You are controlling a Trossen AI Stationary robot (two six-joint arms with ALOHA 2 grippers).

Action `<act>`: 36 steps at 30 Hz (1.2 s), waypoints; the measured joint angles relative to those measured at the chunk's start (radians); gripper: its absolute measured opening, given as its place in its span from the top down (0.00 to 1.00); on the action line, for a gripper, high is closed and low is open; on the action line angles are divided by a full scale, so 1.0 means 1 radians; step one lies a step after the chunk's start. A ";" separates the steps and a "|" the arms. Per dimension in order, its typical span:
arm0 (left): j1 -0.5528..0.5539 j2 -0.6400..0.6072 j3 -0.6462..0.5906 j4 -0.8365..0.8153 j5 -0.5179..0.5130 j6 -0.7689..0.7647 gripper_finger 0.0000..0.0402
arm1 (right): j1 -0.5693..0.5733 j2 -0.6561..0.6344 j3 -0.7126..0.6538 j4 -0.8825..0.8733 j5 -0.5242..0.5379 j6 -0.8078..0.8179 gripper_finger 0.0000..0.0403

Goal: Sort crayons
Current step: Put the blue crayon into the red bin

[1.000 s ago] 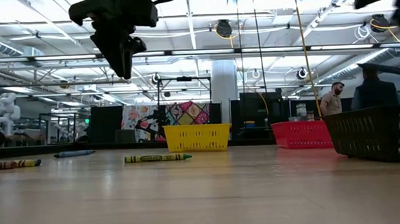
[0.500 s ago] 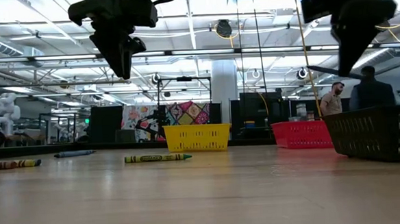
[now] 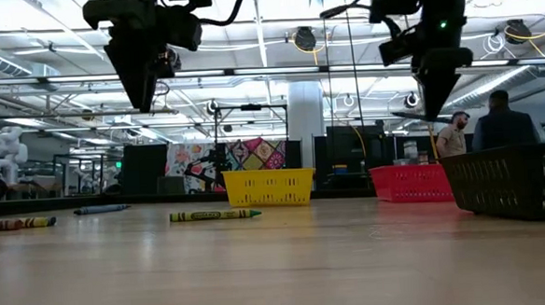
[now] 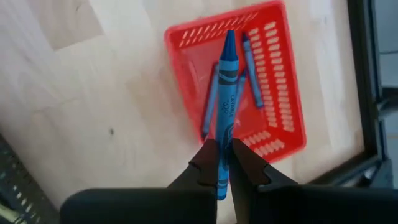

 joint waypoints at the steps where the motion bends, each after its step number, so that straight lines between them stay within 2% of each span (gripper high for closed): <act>1: 0.000 0.000 0.000 -0.004 0.000 -0.004 0.80 | -0.027 0.000 0.000 0.017 -0.010 -0.032 1.00; 8: 0.000 0.000 -0.001 -0.002 0.000 -0.030 0.80 | -0.189 0.000 0.000 0.051 -0.042 -0.187 1.00; 12: 0.000 0.000 -0.001 0.001 0.000 -0.034 0.80 | -0.262 0.000 -0.023 0.101 -0.135 -0.254 1.00; 16: 0.000 0.000 -0.001 0.002 0.000 -0.075 0.80 | -0.310 0.000 -0.069 0.154 -0.166 -0.316 1.00; 23: 0.000 0.000 -0.001 0.002 0.001 -0.081 0.80 | -0.368 0.001 -0.147 0.222 -0.212 -0.388 1.00; 31: 0.000 0.000 -0.001 0.015 -0.001 -0.082 0.80 | -0.395 0.027 -0.211 0.277 -0.214 -0.430 0.99; 36: 0.000 0.000 -0.001 0.015 -0.048 -0.081 0.80 | -0.395 0.074 -0.216 0.280 -0.213 -0.434 0.99</act>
